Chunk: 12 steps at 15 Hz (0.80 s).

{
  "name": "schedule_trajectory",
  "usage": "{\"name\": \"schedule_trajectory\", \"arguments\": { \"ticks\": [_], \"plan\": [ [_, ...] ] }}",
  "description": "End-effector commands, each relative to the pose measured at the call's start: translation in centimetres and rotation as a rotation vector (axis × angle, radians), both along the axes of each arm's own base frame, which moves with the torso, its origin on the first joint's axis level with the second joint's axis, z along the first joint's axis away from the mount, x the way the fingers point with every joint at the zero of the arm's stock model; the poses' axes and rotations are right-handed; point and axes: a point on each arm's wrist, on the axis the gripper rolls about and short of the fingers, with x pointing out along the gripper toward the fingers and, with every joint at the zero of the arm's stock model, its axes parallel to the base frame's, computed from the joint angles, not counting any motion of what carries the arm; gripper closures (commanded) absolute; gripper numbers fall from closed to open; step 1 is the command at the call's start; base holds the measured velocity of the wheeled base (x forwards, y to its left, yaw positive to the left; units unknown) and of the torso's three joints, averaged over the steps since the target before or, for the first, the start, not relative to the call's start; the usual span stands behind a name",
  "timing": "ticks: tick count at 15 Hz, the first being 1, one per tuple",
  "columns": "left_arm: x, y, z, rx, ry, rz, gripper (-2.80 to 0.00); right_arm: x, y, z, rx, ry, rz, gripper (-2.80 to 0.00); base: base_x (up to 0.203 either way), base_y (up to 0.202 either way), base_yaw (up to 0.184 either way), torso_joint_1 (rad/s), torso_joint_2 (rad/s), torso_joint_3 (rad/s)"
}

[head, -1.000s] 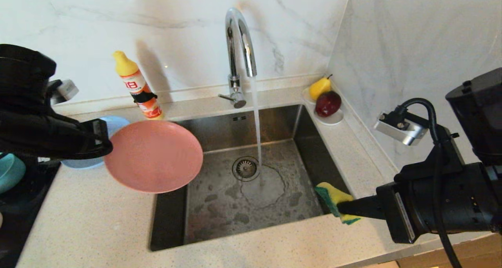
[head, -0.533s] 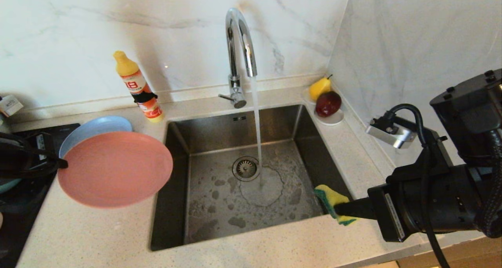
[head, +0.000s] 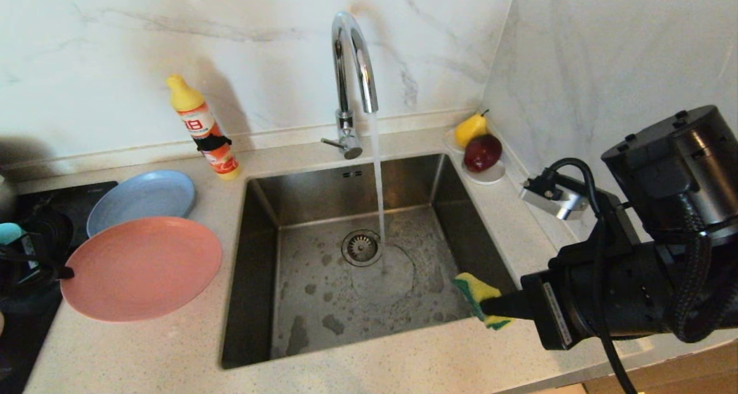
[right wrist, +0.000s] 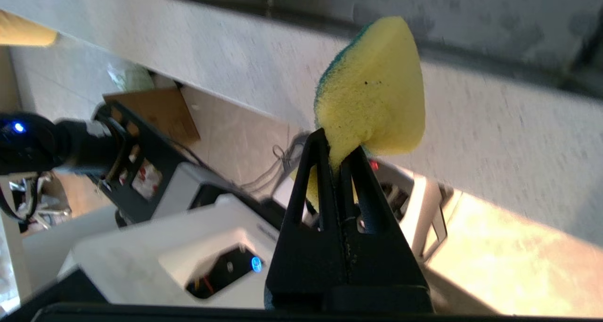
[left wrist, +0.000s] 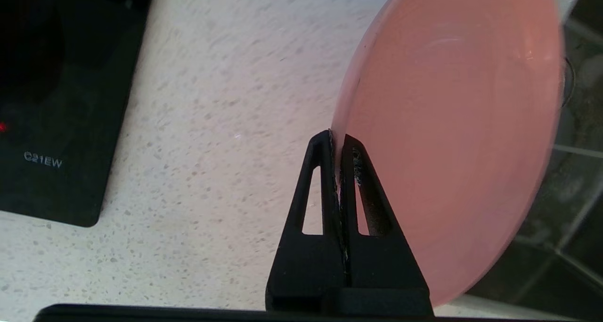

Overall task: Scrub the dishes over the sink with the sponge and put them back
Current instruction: Place the plate on the table

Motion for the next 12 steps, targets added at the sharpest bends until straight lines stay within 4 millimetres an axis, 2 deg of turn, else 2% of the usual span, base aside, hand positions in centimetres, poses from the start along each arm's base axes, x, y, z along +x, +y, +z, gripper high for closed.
{"name": "schedule_trajectory", "arguments": {
  "ticks": [1,4,8,12],
  "plan": [
    [-0.3,1.4,-1.4,-0.052,0.025,0.002,0.0,0.5,0.4,-0.3,0.009,-0.005,0.0,0.0,0.0,0.0,0.0,0.0,0.0,0.0],
    [-0.7,2.1,-2.0,-0.056,0.036,0.013,0.0,0.4,0.3,-0.2,0.012,-0.009,0.0,0.0,0.0,0.0,0.0,0.0,0.0,0.0],
    [-1.1,3.1,-4.9,-0.063,0.073,0.029,0.0,0.3,0.3,-0.4,0.008,-0.006,0.001,0.0,0.0,0.0,0.0,0.0,0.0,0.0],
    [-1.2,4.5,-6.3,-0.058,0.077,0.058,0.0,0.2,0.2,-0.5,0.008,0.001,0.006,0.0,0.0,0.0,0.0,0.0,0.0,0.0]
  ]
}}
